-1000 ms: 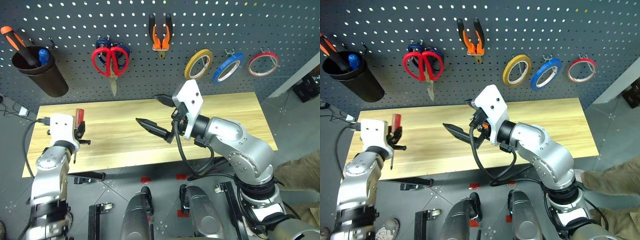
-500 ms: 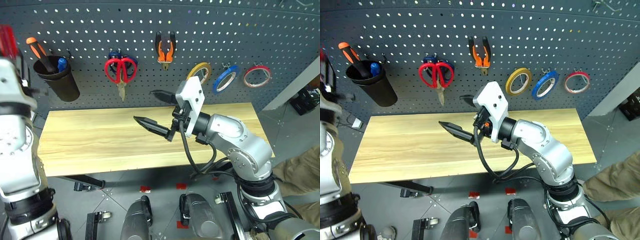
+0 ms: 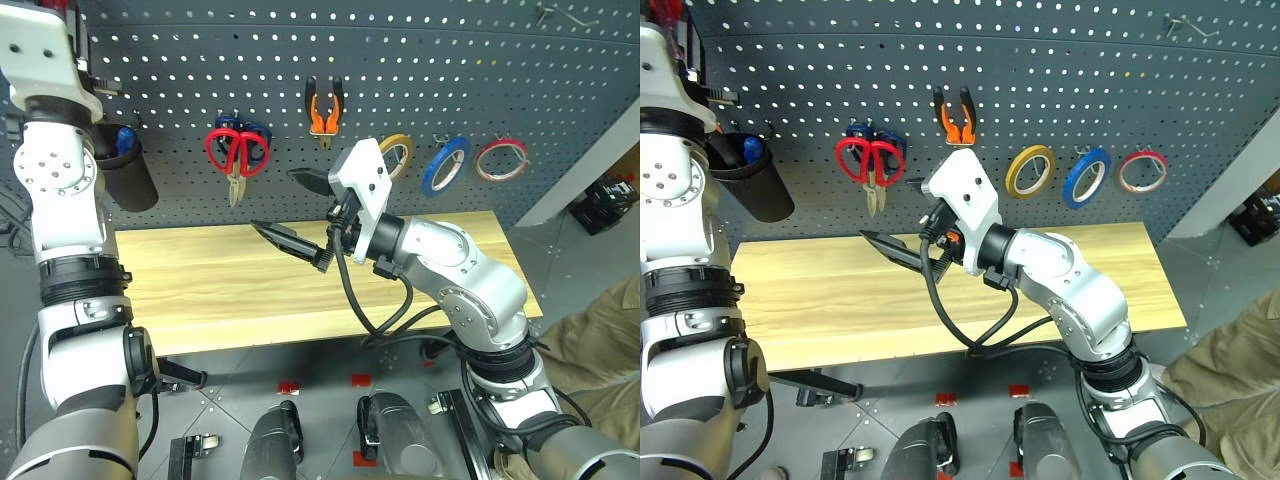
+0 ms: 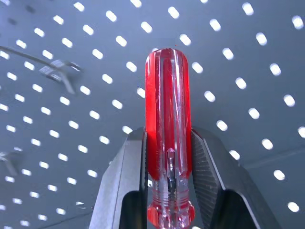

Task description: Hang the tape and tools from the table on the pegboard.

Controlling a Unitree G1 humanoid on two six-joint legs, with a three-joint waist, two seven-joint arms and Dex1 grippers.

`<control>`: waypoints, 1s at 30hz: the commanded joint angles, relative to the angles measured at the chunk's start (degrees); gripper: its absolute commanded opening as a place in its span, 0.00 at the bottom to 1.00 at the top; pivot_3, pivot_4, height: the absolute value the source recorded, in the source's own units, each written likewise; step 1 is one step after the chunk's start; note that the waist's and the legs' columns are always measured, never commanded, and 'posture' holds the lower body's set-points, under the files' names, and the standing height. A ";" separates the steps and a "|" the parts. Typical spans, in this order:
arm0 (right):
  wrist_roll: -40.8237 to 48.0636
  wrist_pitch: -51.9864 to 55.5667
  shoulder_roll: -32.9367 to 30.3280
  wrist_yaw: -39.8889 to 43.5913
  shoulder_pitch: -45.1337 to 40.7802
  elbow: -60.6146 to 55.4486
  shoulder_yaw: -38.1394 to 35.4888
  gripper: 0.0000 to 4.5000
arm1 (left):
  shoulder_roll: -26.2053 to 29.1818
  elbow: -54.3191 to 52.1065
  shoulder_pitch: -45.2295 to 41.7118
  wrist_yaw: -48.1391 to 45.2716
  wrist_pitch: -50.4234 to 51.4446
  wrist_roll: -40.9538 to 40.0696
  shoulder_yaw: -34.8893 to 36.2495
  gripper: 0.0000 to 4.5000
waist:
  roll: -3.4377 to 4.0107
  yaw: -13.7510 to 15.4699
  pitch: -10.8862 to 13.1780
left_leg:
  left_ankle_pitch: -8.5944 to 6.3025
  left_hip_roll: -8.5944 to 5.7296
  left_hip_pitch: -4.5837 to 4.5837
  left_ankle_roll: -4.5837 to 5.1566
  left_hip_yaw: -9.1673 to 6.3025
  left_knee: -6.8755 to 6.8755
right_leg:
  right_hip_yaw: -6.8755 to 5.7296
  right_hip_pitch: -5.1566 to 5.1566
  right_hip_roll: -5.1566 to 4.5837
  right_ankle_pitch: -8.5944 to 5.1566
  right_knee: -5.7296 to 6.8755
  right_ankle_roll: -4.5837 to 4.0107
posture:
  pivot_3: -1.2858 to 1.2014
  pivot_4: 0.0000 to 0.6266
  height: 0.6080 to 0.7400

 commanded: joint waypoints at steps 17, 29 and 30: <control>0.63 -0.14 1.92 -1.53 -1.39 -1.67 -0.20 1.00 | -1.05 0.73 4.17 6.91 -6.57 -3.36 3.10 0.81 | -0.02 -1.92 -0.05 | 0.00 -0.02 -0.01 0.02 -0.08 0.21 | 0.04 0.07 0.00 0.02 0.10 0.02 | 0.39 0.22 1.00; -0.37 -1.41 -1.78 -0.46 1.98 -2.22 -1.29 1.00 | -7.37 -30.28 19.99 -4.87 13.24 -10.66 -3.09 0.86 | 0.24 -2.74 -2.03 | 0.00 -0.01 0.04 0.01 -0.10 0.29 | 0.11 0.13 0.05 0.02 0.16 0.01 | 0.40 0.18 1.00; -0.48 -1.63 -2.78 -0.08 2.79 -2.47 -1.52 1.00 | -7.94 -33.81 22.91 -6.91 17.85 -13.72 -3.26 0.86 | 0.39 -3.08 -2.56 | 0.00 0.01 0.05 0.02 -0.09 0.30 | 0.16 0.13 0.06 0.02 0.17 0.01 | 0.40 0.18 1.00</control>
